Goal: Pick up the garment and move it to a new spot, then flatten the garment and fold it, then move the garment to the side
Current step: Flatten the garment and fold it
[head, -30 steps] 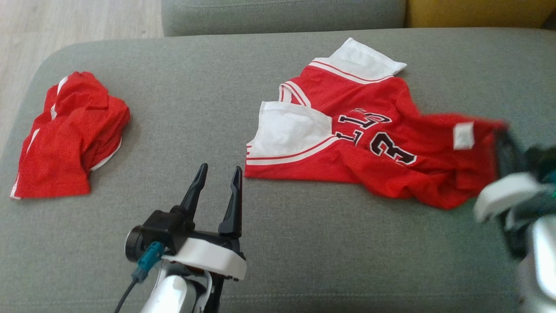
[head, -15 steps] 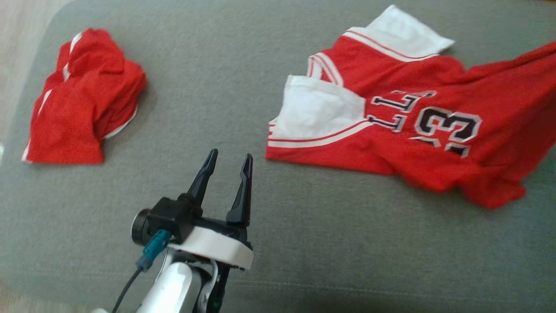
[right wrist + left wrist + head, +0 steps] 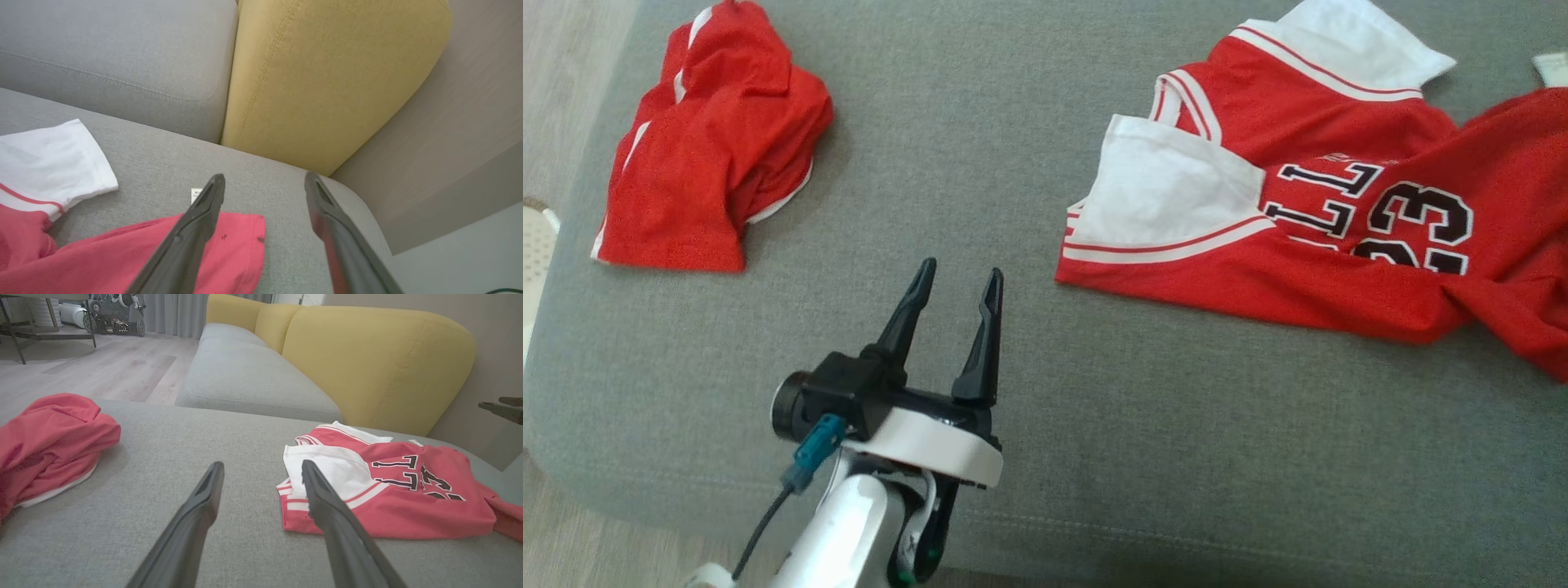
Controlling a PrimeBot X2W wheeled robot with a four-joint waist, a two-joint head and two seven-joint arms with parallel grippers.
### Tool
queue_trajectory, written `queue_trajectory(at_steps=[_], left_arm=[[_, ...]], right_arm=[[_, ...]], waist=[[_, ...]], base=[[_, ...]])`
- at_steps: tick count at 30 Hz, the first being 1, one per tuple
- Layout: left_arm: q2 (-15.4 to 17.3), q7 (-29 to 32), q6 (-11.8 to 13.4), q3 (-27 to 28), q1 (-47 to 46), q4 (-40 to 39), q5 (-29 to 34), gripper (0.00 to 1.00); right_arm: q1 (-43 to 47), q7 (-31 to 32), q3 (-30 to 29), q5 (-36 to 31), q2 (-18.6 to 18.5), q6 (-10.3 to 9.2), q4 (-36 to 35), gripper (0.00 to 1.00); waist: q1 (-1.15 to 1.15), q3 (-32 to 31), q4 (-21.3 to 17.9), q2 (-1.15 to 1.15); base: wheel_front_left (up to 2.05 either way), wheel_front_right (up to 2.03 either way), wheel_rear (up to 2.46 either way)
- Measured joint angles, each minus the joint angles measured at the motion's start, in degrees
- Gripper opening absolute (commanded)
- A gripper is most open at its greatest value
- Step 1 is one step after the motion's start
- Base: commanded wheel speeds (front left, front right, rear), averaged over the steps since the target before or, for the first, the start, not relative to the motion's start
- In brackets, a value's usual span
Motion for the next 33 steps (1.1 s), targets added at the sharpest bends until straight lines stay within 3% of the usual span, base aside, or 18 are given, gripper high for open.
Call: queue_trajectory(at_steps=[6,12,20,29,33], left_arm=[[0.0,0.0,0.3,1.7,-0.3,-0.1,0.0,1.00],[0.0,0.0,0.9,3.0,1.0,-0.4,0.0,1.00],[0.0,0.0,1.6,4.3,6.2,-0.8,-0.7,1.00],[0.0,0.0,2.0,6.7,7.5,-0.2,-1.6,1.00],[0.0,0.0,1.6,7.3,7.3,3.1,-0.6,1.00]], right_arm=[[-0.5,-5.9,0.2,1.3,4.5,0.00,1.7,1.00],[2.3,-11.5,1.3,7.7,9.3,0.00,-0.5,1.00],[19.1,-14.2,3.4,16.1,17.3,0.00,-12.4,1.00],[36.3,-14.3,0.7,17.3,25.6,0.00,-27.5,1.00],[41.3,-12.9,-0.2,17.5,26.7,0.00,-32.9,1.00]], waist=[[0.00,-2.6,-2.0,0.00],[0.00,-7.2,-4.5,0.00],[0.00,-12.9,-8.3,0.00],[0.00,-15.3,-12.0,0.00],[0.00,-14.3,-13.7,0.00]], base=[[0.00,0.00,0.00],[0.00,0.00,0.00],[0.00,0.00,0.00],[0.00,0.00,0.00],[0.00,0.00,0.00]])
